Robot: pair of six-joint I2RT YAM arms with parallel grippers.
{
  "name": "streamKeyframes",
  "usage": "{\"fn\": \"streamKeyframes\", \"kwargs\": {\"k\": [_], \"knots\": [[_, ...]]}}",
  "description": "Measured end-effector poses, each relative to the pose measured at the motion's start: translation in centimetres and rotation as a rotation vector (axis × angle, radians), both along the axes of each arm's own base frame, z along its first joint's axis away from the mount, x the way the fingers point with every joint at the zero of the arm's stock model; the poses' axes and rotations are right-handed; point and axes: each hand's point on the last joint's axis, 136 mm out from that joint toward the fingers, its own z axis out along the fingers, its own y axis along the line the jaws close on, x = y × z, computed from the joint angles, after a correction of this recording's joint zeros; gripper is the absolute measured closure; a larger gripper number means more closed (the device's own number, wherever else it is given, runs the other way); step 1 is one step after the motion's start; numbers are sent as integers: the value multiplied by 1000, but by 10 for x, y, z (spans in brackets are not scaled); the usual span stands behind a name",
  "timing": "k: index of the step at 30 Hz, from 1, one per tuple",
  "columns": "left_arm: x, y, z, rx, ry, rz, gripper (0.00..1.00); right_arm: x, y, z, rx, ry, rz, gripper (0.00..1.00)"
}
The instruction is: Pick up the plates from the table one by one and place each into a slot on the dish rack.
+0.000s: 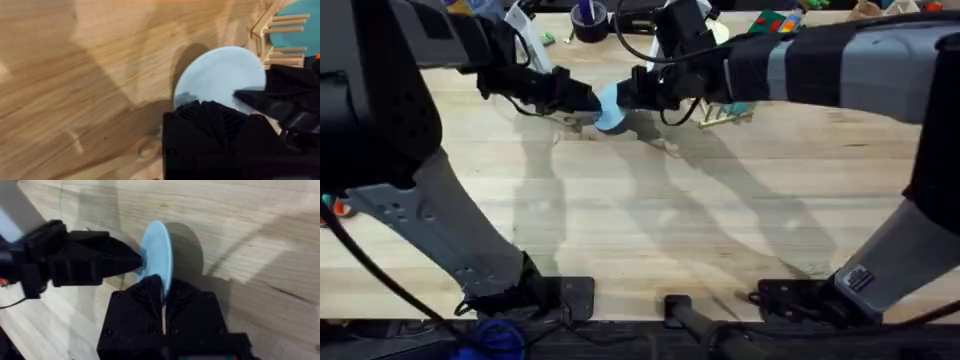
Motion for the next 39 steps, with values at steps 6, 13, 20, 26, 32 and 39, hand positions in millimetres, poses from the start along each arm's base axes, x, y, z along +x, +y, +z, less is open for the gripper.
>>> {"fn": "streamKeyframes", "kwargs": {"k": [6,13,20,26,32,39], "knots": [[6,2,30,23,-70,1,962,0,0,0,0,0,0,970],[8,3,56,37,-140,2,962,0,0,0,0,0,0,970],[-4,4,52,52,-74,6,961,0,0,0,-1,-3,3,970],[-15,18,44,183,8,21,961,0,0,0,-2,-3,4,970],[-7,36,73,384,-75,65,960,0,0,0,-11,-18,21,970],[-3,54,106,547,-164,124,682,0,0,1,-20,-35,41,970]]}}
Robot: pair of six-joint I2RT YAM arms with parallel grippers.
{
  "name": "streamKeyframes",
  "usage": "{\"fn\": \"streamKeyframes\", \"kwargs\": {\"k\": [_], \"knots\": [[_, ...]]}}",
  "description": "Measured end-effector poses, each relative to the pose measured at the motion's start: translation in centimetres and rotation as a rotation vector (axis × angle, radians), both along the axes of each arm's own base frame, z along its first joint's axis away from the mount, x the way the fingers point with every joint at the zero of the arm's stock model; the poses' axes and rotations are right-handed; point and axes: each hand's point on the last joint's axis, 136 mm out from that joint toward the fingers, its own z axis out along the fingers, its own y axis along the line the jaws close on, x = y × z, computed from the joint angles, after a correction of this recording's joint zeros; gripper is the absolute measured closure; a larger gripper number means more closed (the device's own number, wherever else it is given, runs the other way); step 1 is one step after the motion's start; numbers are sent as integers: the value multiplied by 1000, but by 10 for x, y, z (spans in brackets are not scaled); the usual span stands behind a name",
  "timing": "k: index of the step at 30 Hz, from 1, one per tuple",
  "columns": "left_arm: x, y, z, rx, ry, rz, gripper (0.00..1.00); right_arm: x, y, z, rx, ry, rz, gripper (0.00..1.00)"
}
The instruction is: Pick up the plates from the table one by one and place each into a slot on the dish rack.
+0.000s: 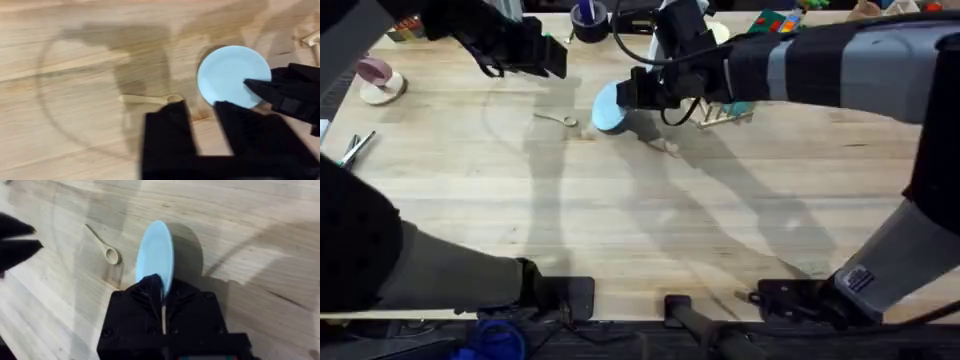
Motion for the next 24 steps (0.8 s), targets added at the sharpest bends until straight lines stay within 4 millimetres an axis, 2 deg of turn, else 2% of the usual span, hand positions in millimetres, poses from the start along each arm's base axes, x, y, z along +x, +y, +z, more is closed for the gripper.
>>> {"fn": "streamKeyframes", "kwargs": {"k": [1,4,5,9,17,24], "knots": [[0,2,1,10,-5,3,584,0,0,0,-3,-4,5,970],[0,5,2,31,-5,14,112,0,0,1,-8,-17,19,970],[0,7,1,35,-3,21,35,0,0,3,-11,-24,25,970],[0,8,1,44,-2,25,6,-3,-4,15,-32,-57,50,970],[0,9,1,46,-2,26,6,-8,-31,50,-154,-121,70,970],[0,9,1,46,-3,26,6,3,-48,102,-262,-228,59,970]]}}
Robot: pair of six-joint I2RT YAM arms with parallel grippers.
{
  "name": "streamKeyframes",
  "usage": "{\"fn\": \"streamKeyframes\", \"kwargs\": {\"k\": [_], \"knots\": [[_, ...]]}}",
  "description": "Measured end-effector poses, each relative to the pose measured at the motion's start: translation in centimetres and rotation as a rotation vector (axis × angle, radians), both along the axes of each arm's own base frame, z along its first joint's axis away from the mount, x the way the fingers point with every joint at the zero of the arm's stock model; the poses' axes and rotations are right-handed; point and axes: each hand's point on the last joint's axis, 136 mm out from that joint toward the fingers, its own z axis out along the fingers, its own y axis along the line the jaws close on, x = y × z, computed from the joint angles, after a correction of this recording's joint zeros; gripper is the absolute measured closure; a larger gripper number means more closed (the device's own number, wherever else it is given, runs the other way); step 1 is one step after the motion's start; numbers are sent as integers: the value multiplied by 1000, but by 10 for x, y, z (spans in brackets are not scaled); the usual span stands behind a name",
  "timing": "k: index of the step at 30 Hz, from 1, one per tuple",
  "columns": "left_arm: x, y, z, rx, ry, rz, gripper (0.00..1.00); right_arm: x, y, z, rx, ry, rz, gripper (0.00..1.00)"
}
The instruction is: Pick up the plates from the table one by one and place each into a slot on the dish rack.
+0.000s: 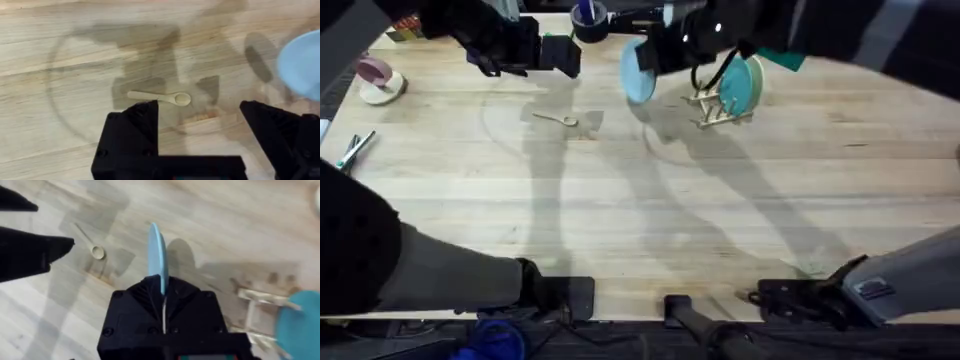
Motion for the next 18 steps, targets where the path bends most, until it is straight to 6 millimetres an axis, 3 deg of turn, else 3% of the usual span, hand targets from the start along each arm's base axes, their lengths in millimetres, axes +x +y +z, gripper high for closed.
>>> {"fn": "streamKeyframes", "kwargs": {"k": [8,18], "knots": [[0,0,0,0,0,0,6,5,-32,50,-145,-105,-56,971],[2,1,1,3,-9,1,6,-9,-76,70,-328,-131,-87,971]]}}
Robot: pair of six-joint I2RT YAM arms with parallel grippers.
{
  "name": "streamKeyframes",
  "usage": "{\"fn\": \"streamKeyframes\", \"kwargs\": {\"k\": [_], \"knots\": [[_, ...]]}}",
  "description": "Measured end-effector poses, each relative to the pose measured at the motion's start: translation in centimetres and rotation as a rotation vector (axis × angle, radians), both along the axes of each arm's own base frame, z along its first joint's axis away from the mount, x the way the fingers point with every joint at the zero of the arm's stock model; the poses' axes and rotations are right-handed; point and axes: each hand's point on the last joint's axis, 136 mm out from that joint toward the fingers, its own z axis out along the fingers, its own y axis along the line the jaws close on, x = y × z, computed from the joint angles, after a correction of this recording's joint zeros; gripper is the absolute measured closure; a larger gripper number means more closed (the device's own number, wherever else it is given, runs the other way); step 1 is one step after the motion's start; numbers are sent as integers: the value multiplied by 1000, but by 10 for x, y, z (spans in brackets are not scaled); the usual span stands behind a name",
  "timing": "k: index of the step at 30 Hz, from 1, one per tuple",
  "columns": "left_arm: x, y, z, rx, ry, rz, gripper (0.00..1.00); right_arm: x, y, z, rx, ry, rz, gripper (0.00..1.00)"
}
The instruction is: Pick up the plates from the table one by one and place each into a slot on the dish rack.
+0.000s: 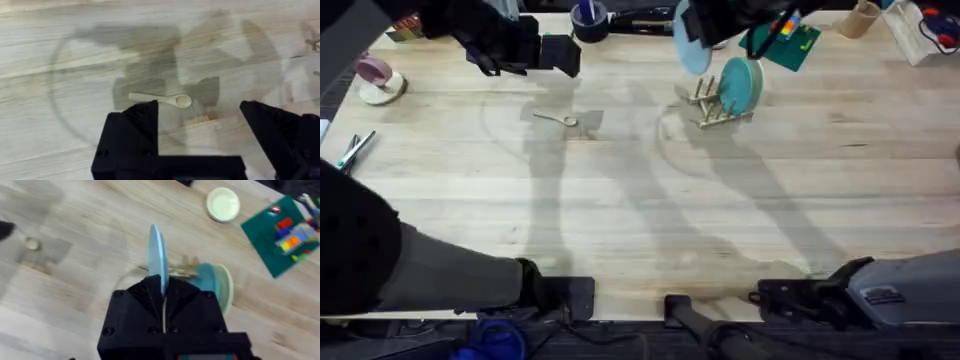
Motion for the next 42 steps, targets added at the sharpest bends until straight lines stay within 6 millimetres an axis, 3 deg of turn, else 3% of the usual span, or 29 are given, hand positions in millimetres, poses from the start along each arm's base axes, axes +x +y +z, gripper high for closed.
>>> {"fn": "streamKeyframes", "kwargs": {"k": [13,32,42], "knots": [[4,1,2,2,-17,1,5,-11,-64,22,-54,-1,-136,970],[4,1,2,2,-17,0,6,-25,-71,10,-68,72,-174,970],[4,0,2,2,-17,0,6,-19,-68,-12,-94,126,-181,970]]}}
